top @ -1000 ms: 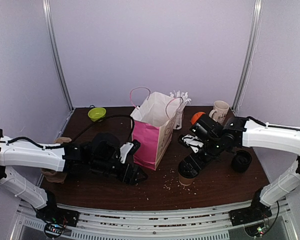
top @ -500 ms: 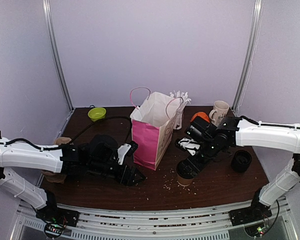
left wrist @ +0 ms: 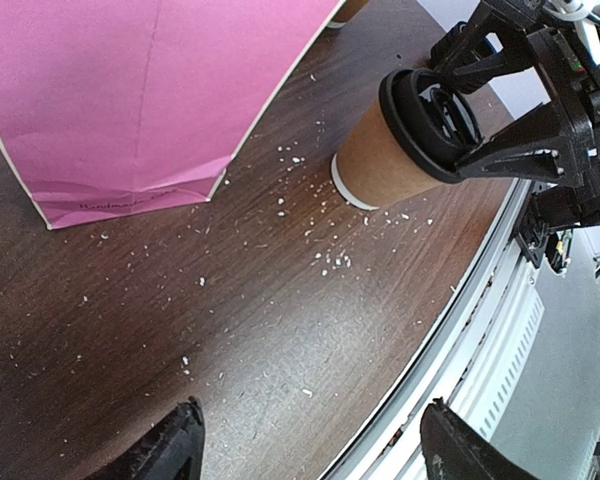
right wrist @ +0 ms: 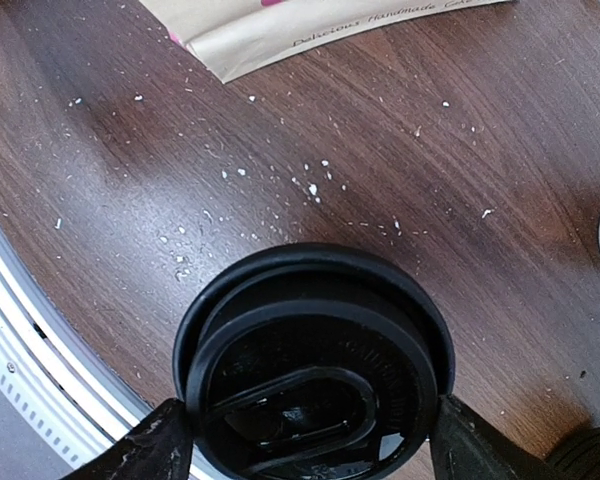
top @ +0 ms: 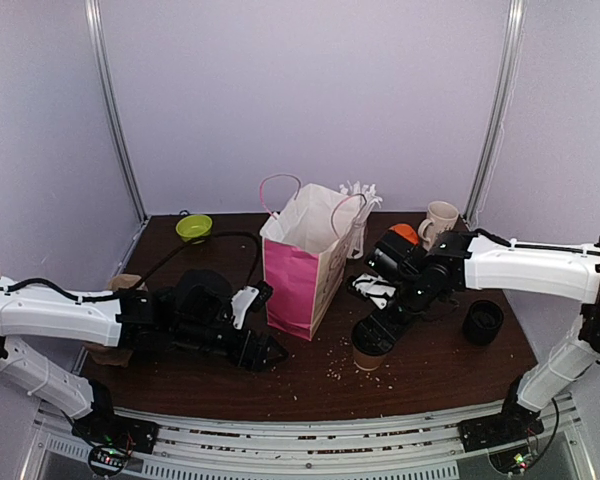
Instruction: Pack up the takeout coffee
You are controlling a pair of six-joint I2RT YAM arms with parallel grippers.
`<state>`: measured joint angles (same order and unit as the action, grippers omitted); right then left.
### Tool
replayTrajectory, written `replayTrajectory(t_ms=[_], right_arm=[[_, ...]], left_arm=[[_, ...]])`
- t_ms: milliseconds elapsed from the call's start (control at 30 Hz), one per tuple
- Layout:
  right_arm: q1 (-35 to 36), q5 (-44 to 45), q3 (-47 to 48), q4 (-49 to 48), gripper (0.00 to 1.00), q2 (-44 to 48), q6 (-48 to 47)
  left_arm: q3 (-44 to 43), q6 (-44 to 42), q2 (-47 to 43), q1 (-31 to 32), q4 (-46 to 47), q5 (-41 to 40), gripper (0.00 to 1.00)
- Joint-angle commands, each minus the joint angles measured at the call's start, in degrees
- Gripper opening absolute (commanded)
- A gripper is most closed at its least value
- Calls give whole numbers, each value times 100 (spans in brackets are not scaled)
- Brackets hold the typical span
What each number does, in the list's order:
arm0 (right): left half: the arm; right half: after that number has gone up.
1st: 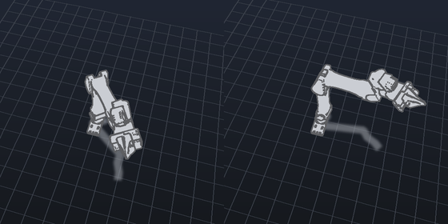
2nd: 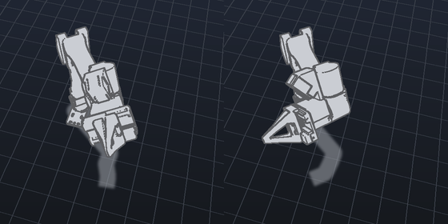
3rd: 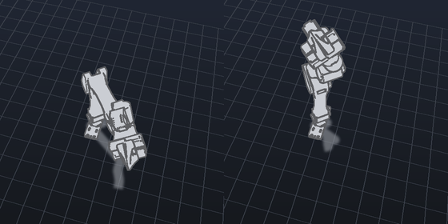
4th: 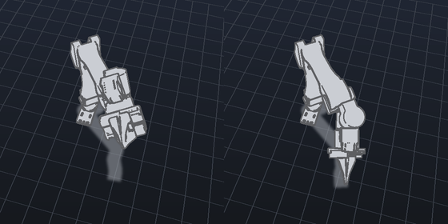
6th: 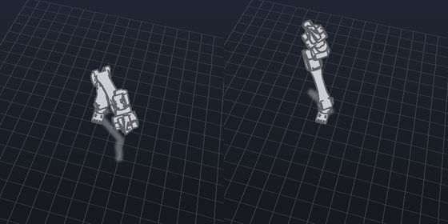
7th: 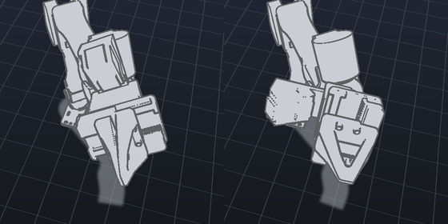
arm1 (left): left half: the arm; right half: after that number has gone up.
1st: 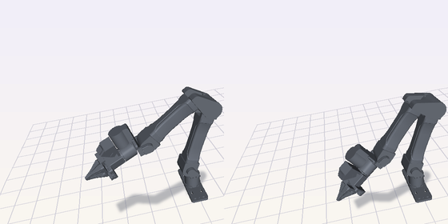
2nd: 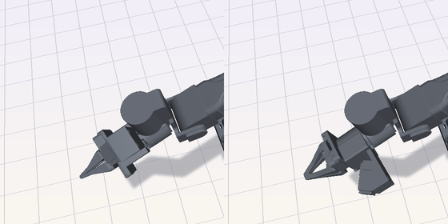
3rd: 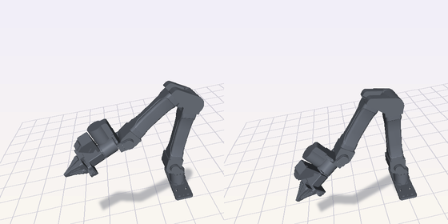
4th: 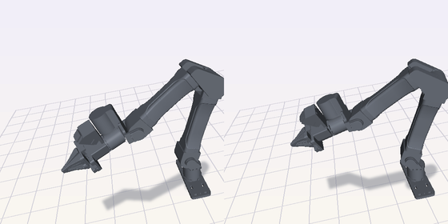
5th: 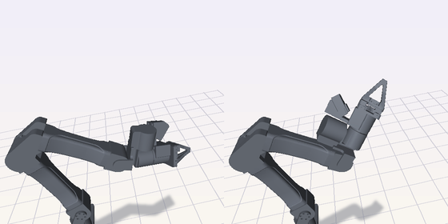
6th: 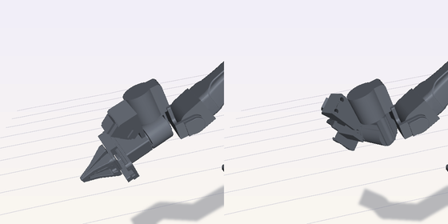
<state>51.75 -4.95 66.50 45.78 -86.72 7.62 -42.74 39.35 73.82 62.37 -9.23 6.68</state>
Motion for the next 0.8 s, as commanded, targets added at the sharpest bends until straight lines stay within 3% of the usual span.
replayTrajectory(t_ms=[0,333,767], right_arm=[[25,11,131,154,83,-91,-63],[30,26,119,128,73,-34,-10],[29,95,215,426,65,503,138]], left_arm=[[64,-17,-109,21,68,-62,77],[82,52,-302,21,-78,-248,77],[-107,204,-1247,12,-821,-1301,77]])
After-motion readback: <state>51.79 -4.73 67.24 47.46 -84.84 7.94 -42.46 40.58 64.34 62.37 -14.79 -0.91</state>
